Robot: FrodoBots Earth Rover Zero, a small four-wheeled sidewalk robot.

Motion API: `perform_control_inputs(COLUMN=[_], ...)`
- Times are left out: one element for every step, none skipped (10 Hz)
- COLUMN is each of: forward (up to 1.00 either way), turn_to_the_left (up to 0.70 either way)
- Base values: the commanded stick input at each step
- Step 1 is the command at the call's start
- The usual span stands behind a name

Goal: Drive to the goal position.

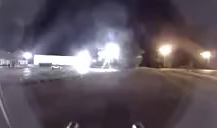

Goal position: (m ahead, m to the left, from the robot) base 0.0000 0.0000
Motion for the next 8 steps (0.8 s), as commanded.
perform_control_inputs(forward=[0.50, 0.50, 0.50, 0.50, 0.50, 0.50, 0.50, 0.50], turn_to_the_left=[0.00, 0.00, 0.00, 0.00, 0.00, 0.00, 0.00, 0.00])
